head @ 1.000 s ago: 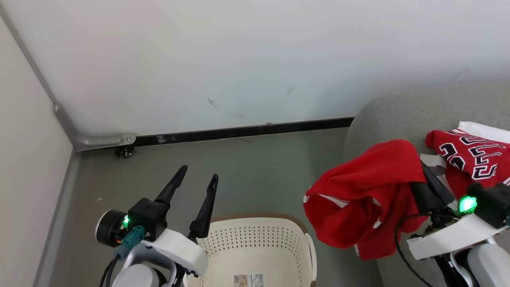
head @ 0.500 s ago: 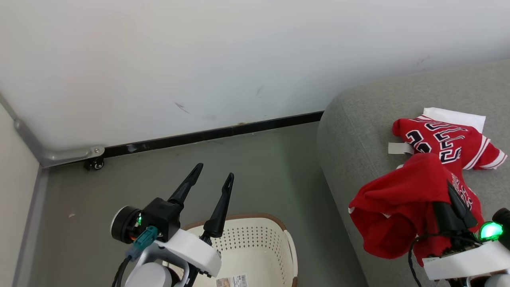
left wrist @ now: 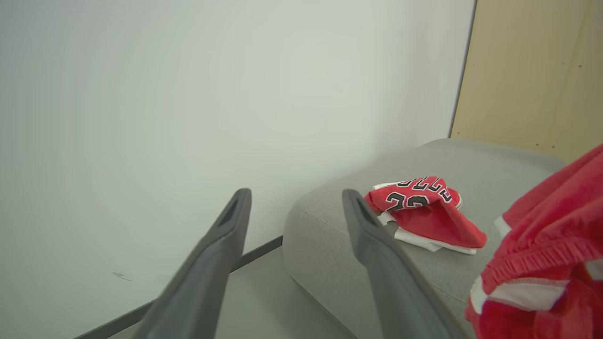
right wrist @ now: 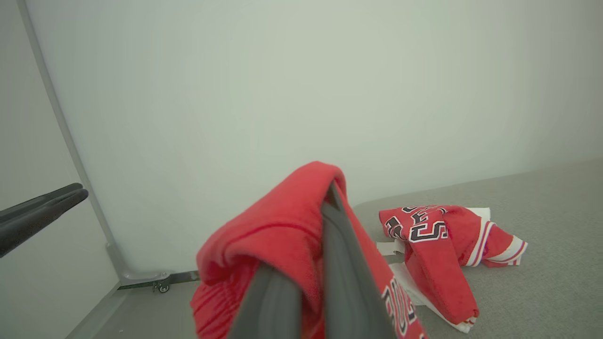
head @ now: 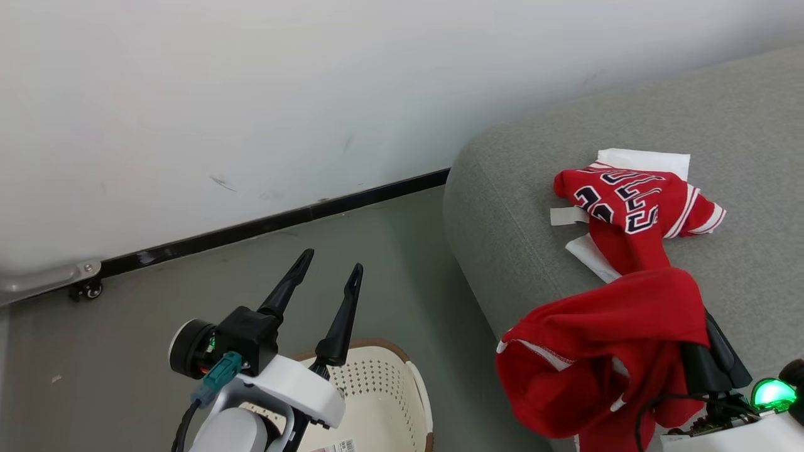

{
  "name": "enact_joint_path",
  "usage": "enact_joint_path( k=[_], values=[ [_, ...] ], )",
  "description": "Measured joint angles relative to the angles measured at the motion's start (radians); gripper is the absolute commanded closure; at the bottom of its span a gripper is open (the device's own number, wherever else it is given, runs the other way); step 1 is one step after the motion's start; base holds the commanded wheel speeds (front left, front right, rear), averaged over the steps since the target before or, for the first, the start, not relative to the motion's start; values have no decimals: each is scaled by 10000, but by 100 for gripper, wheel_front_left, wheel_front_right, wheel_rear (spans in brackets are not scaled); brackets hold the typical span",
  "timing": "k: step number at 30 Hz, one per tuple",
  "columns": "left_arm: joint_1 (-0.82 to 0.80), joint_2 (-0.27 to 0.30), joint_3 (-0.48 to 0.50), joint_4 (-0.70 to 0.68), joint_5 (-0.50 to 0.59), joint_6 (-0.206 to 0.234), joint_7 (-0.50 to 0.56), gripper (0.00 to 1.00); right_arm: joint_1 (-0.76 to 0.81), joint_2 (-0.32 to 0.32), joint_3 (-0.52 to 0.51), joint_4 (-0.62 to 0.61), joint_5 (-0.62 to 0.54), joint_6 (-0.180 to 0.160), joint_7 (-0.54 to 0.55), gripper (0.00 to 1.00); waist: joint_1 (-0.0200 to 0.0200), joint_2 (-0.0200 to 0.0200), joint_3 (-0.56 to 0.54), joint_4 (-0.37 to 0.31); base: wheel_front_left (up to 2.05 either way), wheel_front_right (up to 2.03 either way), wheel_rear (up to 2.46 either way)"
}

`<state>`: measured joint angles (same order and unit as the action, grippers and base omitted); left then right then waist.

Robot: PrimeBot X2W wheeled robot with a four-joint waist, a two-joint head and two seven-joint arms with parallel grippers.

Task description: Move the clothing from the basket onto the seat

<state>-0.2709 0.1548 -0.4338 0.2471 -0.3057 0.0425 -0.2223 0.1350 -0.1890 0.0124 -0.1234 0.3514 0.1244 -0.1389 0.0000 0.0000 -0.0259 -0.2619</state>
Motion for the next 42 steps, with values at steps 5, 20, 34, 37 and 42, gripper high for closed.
enact_joint_path(
  k=[5,20,34,37,42],
  values=[
    [15,46,205,-31,0,205,-69,0,69,19,59,-148,-96,0,215,100,0,0,32,-371,0,0,0],
    [248,550,499,-951,299,644,-86,0,-1870,-493,-1131,-82,577,0,654,100,0,0,477,-704,0,0,0],
    [249,972,499,-2127,729,848,123,0,-4640,-1712,-1770,1312,1254,0,1699,100,0,0,1040,-321,0,0,0],
    [248,1070,518,-2339,784,911,244,0,-5122,-1977,-2040,1720,1269,0,1906,100,0,0,1185,-214,0,0,0],
    [248,1243,569,-2708,895,986,531,0,-5996,-2332,-2481,2502,1287,0,2113,100,0,0,1434,-34,0,0,0]
  ],
)
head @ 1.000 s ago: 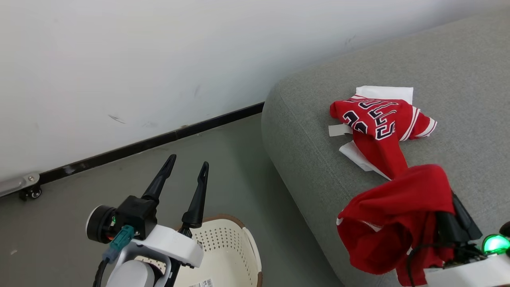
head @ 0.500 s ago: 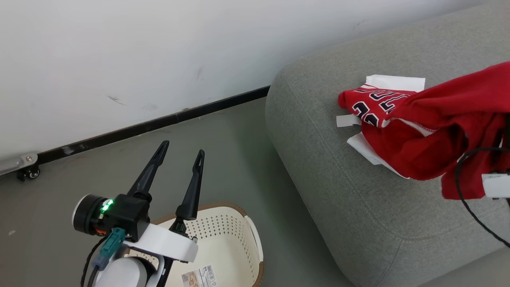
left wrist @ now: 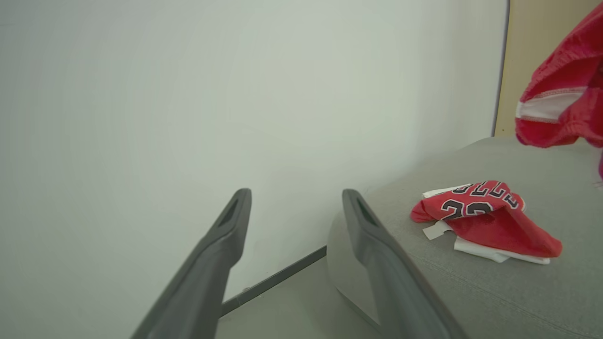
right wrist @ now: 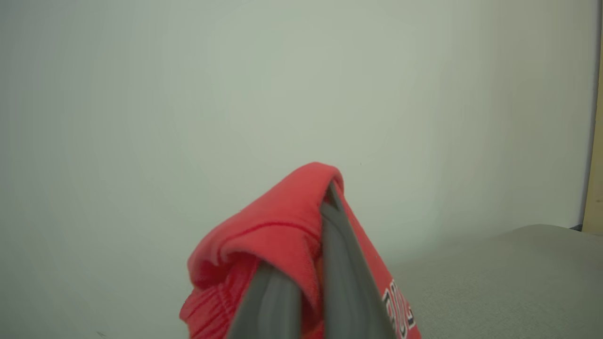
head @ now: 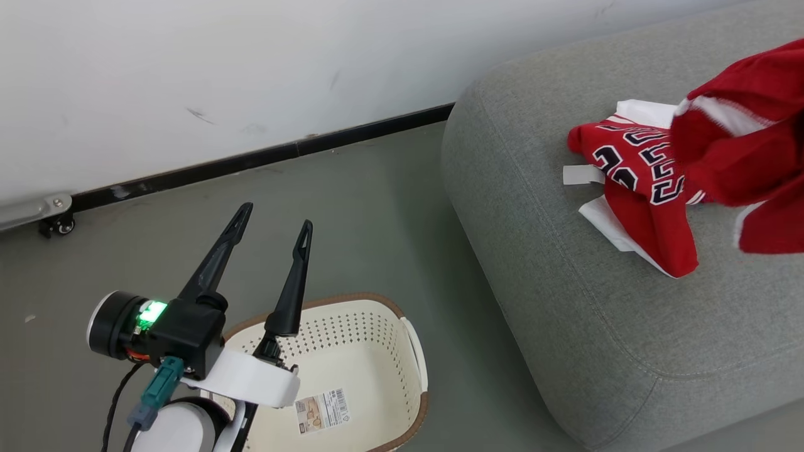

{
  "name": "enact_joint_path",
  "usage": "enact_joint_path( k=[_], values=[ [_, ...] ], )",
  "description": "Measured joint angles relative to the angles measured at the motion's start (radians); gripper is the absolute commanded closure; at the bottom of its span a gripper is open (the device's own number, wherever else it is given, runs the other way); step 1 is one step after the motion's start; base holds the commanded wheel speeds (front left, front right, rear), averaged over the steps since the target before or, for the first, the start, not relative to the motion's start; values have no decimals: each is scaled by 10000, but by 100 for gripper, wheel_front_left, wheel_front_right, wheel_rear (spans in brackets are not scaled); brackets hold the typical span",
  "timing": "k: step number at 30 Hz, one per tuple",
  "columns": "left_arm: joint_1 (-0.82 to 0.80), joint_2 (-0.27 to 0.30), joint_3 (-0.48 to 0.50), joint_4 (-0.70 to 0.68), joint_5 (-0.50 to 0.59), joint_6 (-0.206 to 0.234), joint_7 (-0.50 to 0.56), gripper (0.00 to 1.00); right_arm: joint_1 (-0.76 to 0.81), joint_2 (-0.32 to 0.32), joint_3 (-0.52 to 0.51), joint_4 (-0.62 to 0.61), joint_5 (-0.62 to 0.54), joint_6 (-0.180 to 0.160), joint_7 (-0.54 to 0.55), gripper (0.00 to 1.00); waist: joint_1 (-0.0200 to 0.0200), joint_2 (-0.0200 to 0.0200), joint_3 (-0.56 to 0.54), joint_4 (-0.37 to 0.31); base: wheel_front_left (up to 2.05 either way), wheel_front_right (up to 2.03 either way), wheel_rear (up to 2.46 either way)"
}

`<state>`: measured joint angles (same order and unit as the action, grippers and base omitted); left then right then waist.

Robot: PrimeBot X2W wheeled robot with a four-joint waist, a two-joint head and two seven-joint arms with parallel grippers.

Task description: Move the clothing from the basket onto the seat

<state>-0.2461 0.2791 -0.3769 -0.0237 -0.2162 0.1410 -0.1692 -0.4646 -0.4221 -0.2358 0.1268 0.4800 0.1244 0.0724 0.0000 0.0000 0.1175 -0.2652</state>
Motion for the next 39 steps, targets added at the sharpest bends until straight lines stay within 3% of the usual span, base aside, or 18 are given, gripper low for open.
enact_joint_path(
  k=[18,27,39],
  values=[
    [-7,523,96,-1277,259,102,892,0,-2754,-1413,-577,2545,-119,0,261,100,0,0,1076,722,0,0,0],
    [-59,704,96,-1668,395,98,1277,0,-3855,-1371,-384,3628,-173,0,259,100,0,0,1538,1104,0,0,0],
    [-256,884,56,-2109,449,81,1741,0,-4216,-1244,-382,4963,-963,0,-63,100,0,0,2121,1470,0,0,0]
  ],
)
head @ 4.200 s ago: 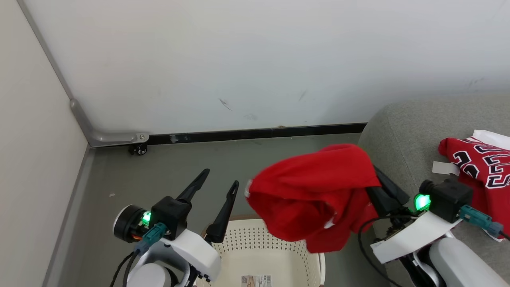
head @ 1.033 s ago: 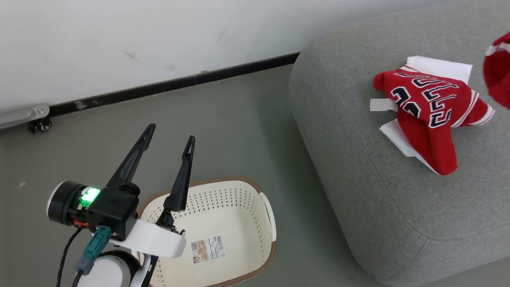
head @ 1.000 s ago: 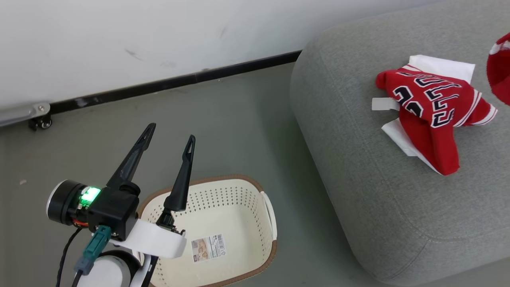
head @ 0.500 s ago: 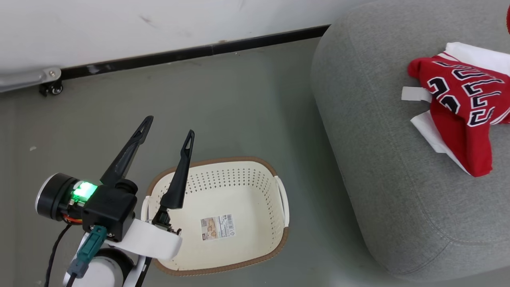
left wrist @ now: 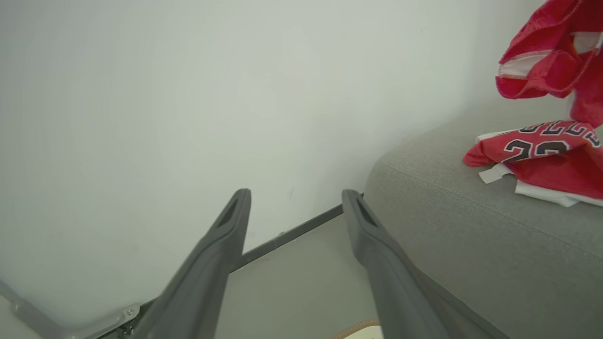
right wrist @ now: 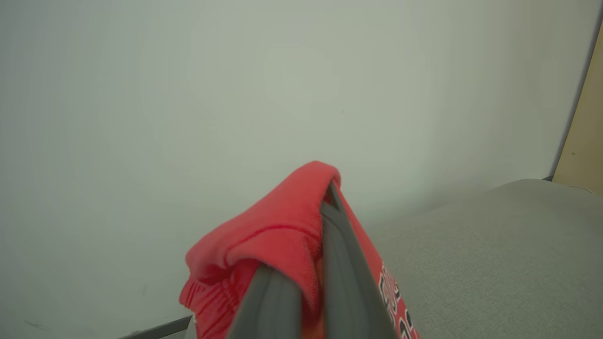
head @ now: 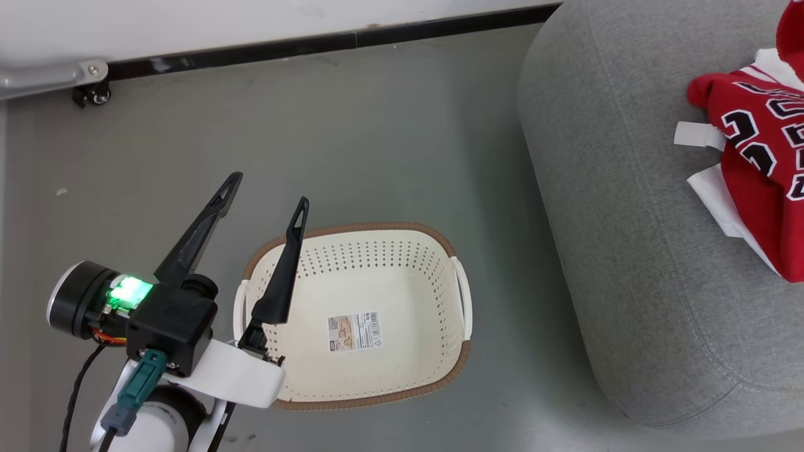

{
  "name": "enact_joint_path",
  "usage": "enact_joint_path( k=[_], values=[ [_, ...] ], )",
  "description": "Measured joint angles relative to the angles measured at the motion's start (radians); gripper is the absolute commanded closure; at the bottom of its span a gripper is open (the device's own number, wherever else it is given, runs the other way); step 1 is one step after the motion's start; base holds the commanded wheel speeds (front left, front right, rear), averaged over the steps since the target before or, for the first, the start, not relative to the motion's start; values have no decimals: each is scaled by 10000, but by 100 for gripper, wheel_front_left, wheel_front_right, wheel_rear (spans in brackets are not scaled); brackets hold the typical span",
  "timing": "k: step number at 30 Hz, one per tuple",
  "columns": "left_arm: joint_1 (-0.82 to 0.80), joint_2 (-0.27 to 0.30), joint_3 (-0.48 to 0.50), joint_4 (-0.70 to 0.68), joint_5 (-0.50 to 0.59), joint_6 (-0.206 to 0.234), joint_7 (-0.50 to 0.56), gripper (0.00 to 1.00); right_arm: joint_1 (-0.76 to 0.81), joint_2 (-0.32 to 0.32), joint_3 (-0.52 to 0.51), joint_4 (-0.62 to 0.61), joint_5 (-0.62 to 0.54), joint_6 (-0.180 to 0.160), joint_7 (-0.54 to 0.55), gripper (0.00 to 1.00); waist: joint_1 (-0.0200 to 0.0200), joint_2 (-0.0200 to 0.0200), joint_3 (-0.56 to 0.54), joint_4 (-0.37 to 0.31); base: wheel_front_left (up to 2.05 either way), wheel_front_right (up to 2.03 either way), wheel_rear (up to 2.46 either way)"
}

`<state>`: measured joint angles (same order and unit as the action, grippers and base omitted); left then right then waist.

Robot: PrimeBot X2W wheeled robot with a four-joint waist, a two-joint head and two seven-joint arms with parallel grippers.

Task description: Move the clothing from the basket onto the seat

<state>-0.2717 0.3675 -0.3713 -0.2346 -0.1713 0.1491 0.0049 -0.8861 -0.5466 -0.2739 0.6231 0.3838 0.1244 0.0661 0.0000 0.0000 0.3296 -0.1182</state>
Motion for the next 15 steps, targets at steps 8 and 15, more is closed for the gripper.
enact_joint_path(
  k=[8,15],
  values=[
    [-112,4,-56,-221,0,-82,215,0,37,341,119,1266,-203,0,-537,100,0,0,472,109,0,0,0],
    [-275,33,-12,-284,75,-82,215,0,395,901,150,1987,-205,0,-1120,100,0,0,776,87,0,0,0]
  ],
)
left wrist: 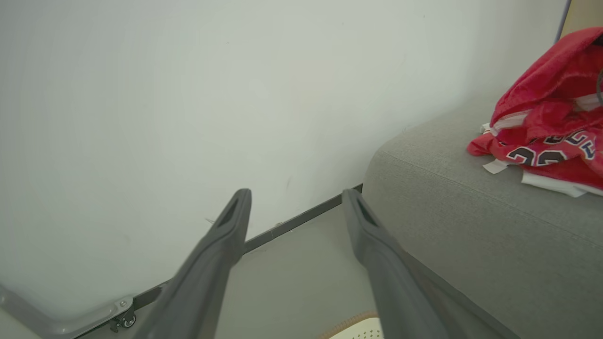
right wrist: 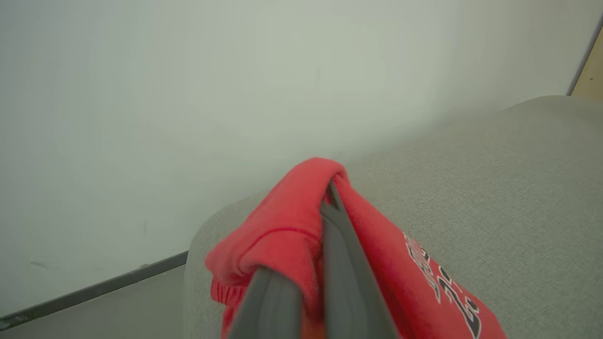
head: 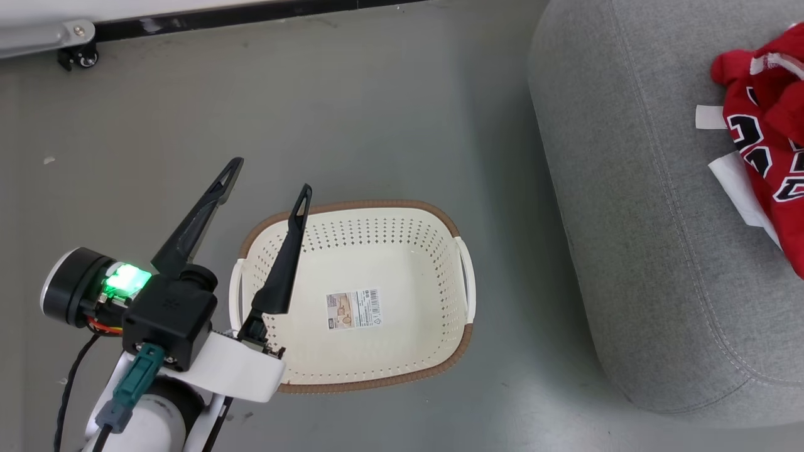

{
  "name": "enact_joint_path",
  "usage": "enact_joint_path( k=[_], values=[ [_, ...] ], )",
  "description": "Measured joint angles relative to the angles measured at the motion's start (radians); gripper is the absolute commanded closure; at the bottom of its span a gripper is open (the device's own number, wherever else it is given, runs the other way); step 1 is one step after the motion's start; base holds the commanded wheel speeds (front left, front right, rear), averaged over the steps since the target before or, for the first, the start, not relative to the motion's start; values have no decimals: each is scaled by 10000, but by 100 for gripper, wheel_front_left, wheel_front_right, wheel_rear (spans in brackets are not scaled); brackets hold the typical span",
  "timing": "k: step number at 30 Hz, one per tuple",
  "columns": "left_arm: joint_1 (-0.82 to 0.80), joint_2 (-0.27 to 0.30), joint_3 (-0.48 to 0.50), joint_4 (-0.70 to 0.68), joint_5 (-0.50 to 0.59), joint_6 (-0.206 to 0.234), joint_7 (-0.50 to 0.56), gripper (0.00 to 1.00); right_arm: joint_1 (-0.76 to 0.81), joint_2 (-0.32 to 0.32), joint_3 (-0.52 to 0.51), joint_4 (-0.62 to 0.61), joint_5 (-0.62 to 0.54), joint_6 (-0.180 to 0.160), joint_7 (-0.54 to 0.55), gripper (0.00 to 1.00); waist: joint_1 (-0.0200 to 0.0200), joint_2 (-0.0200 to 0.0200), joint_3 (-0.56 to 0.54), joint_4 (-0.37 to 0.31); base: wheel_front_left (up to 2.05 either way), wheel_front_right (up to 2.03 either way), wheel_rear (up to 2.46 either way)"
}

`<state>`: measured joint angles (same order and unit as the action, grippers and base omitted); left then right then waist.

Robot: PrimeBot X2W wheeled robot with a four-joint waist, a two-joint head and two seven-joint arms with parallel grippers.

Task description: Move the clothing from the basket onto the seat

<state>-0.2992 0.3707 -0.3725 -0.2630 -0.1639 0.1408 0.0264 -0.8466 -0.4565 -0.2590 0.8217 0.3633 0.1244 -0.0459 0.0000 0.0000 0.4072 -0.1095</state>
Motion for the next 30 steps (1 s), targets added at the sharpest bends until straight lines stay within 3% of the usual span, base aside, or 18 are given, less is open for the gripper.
enact_joint_path(
  k=[8,16,17,19,21,22,23,24,30],
  values=[
    [-128,23,100,13,12,2,-2,0,291,533,12,443,88,0,-694,100,1,0,151,-187,0,0,0],
    [-144,-77,92,115,-8,19,-104,0,889,596,249,610,374,0,-1112,100,1,0,116,-381,0,0,0],
    [-144,-92,90,142,-10,35,-123,0,915,617,324,610,412,0,-1139,94,1,0,110,-406,0,0,0],
    [-144,-111,88,173,-10,44,-140,0,936,629,458,604,410,0,-1154,64,1,0,103,-431,0,0,0],
    [-144,-140,86,219,-12,46,-186,0,947,654,692,593,410,0,-1258,49,1,0,91,-480,0,0,0],
    [-144,-159,86,244,-12,48,-194,0,952,688,775,566,408,0,-1313,23,1,0,84,-504,0,0,0],
    [-144,-182,81,259,-12,50,-201,0,965,723,857,545,408,0,-1352,8,1,0,76,-528,0,0,0],
    [-144,-213,73,278,-13,59,-242,0,1000,736,988,520,408,0,-1363,0,1,0,67,-550,0,0,0],
    [-143,-293,65,426,-86,90,-372,0,1134,750,1430,330,401,0,-1496,0,1,0,-34,-657,0,0,0]
  ],
)
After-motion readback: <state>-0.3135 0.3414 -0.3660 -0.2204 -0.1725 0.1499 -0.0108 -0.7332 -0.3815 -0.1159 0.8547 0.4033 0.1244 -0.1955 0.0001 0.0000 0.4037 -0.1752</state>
